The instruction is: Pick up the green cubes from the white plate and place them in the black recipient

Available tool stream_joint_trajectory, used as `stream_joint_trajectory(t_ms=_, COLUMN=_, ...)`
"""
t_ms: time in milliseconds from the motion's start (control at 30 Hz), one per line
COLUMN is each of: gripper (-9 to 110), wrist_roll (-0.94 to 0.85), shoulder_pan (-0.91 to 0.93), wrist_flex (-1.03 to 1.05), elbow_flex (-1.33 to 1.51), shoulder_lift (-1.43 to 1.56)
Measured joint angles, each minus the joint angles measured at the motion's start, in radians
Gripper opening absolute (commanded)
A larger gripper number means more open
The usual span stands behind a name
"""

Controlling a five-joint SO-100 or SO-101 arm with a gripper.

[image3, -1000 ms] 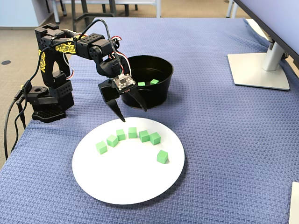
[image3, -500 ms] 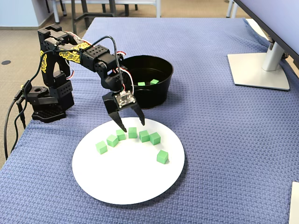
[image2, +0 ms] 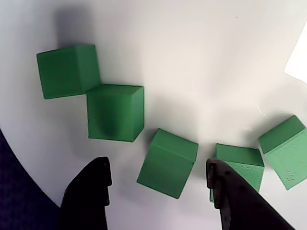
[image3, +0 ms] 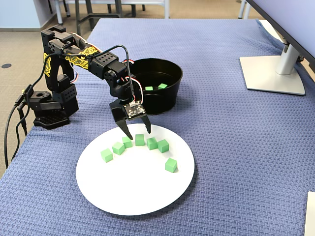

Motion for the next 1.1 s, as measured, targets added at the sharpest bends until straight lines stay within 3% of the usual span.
stream_joint_trajectory(t_ms=667, gripper=14, wrist_roll=0.16, shoulder_pan=0.0, wrist_flex=-0.054, elbow_flex=0.026, shoulder_lift=0.0)
stream_joint_trajectory(t_ms=1100, gripper=14, wrist_roll=0.161, shoulder_pan=-0.012, wrist_flex=-0.069, elbow_flex=0.072, shoulder_lift=0.0)
